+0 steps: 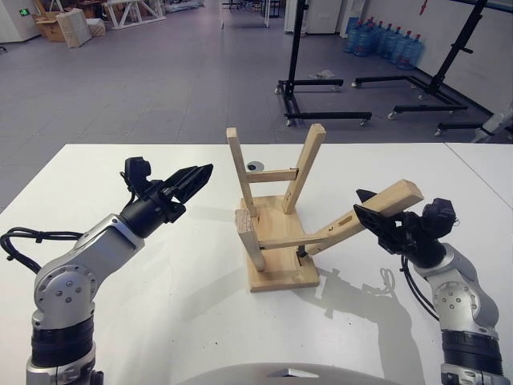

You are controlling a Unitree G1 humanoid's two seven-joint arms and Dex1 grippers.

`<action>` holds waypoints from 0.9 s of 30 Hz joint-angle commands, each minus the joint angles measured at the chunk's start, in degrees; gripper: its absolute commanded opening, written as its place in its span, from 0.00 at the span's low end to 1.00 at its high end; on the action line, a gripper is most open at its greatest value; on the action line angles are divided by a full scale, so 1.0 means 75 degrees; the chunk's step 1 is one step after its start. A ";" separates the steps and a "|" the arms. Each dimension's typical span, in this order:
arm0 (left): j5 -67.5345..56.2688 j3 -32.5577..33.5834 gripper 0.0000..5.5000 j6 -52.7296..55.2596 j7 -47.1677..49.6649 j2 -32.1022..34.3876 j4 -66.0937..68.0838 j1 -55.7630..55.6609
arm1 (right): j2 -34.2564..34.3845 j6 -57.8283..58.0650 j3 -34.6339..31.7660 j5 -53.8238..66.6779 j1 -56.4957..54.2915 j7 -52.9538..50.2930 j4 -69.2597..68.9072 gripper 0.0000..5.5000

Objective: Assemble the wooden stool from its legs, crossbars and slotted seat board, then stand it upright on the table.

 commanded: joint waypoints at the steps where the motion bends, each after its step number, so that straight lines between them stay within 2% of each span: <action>1: 0.0107 -0.0079 0.57 0.0016 0.0010 0.0072 0.0023 -0.0048 | -0.0164 0.0243 -0.0012 0.0202 -0.0103 0.0135 -0.0054 0.39; 14: 0.0271 -0.0238 0.57 -0.0012 -0.0125 0.0009 0.0108 -0.0172 | -0.0047 -0.0200 0.0484 -0.0379 0.0173 0.0453 -0.0013 0.39; 27: 0.0383 -0.0320 0.57 -0.0082 -0.0230 -0.0152 0.0006 -0.0038 | -0.0212 -0.0196 0.0455 -0.0205 -0.0195 0.0431 -0.0032 0.39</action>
